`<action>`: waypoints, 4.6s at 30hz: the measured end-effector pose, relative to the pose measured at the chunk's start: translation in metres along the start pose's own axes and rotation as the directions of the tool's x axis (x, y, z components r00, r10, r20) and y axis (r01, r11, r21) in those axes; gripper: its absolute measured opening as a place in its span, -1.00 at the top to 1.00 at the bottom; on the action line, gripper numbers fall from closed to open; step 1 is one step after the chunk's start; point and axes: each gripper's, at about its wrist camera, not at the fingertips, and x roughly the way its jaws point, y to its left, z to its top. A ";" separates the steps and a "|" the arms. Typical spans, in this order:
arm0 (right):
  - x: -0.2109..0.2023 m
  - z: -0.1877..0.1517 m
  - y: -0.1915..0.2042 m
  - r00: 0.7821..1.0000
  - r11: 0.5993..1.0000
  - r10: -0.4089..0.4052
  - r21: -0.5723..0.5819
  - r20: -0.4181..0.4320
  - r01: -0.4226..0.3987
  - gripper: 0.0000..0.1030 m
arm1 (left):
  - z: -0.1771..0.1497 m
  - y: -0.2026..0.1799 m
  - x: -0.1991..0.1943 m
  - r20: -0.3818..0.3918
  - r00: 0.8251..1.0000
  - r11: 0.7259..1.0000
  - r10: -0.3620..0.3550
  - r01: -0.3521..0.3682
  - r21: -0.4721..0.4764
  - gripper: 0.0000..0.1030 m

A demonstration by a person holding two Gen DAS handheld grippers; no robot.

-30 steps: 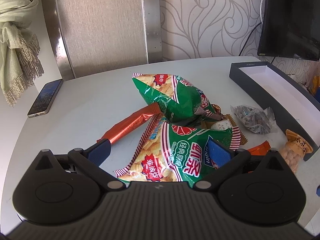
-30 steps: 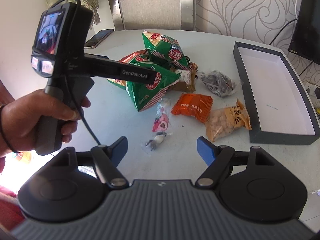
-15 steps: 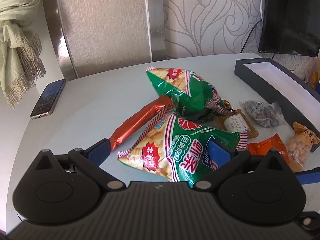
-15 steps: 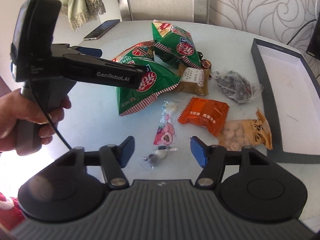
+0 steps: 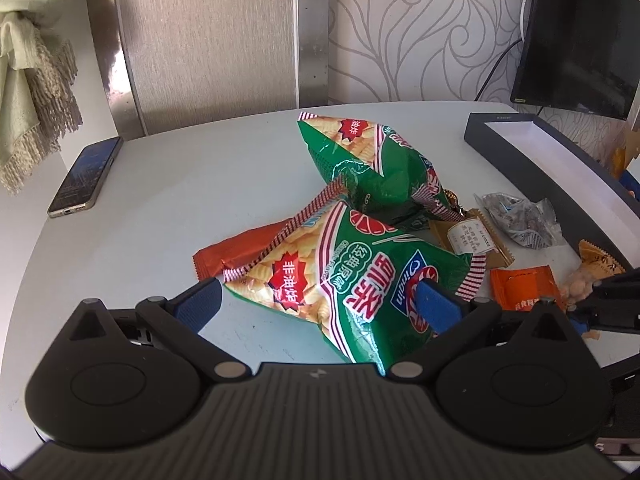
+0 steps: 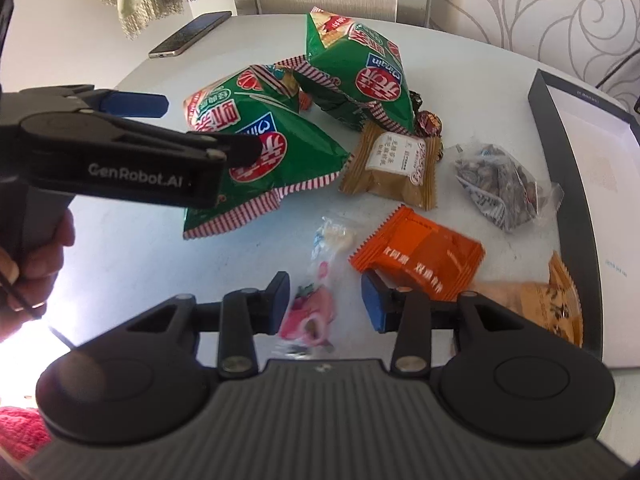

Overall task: Organize snacks
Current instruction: 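Close the left gripper on the green chip bag while the right gripper grasps a pink-wrapped sweet, then carry the green chip bag with the left gripper into the white box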

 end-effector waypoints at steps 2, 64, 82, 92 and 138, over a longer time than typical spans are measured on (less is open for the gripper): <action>0.001 0.001 0.003 1.000 0.999 -0.009 -0.035 0.009 0.010 0.16 | 0.002 -0.004 0.005 -0.002 1.000 1.000 0.002 -0.002 0.017 -1.00; -0.068 0.018 0.004 0.991 0.999 0.045 -0.021 0.126 -0.042 0.65 | -0.001 0.006 -0.052 0.122 0.990 0.998 -0.067 0.065 0.020 -0.14; -0.114 0.026 0.018 0.976 0.998 -0.049 0.040 0.214 0.042 0.65 | -0.001 -0.015 -0.061 0.123 0.982 0.982 -0.145 0.127 0.143 -0.14; -0.124 0.025 -0.013 0.960 0.999 -0.040 0.045 0.276 0.029 0.65 | 0.013 -0.050 -0.059 0.157 0.980 0.980 -0.124 0.096 0.176 -0.14; -0.157 0.008 -0.222 0.960 0.993 -0.116 0.046 0.253 0.108 0.65 | 0.110 -0.280 0.072 0.194 0.952 0.959 -0.237 0.198 0.202 -0.15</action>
